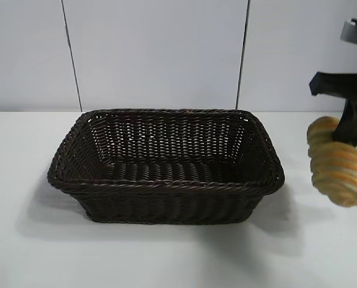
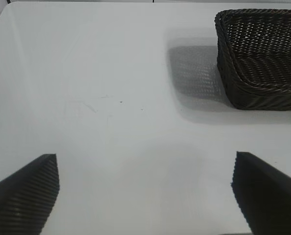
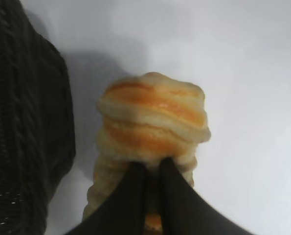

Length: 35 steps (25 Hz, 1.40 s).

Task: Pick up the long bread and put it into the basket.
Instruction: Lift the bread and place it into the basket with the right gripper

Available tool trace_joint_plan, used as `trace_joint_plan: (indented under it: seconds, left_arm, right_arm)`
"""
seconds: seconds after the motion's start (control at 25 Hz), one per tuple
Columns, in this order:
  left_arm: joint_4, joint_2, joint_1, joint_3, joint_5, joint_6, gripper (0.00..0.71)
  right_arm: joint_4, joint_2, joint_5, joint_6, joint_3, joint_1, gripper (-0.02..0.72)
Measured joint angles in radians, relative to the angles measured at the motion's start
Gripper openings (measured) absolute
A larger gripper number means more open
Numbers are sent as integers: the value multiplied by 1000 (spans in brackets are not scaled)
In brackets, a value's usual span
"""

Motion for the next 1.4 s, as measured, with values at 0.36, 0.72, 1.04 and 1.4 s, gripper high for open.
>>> trace_joint_plan:
  seconds: [0.36, 0.72, 1.04, 1.4]
  left_arm:
    - [0, 0, 0, 0, 0, 0, 694]
    - [0, 0, 0, 0, 0, 0, 694]
    - [0, 0, 0, 0, 0, 0, 694]
    - [0, 0, 0, 0, 0, 0, 694]
  right_arm:
    - [69, 103, -38, -2, -89, 140, 47]
    - [79, 347, -103, 24, -236, 336, 44]
    - [79, 503, -129, 26, -286, 367, 75]
    - [80, 503, -115, 9, -299, 367, 641]
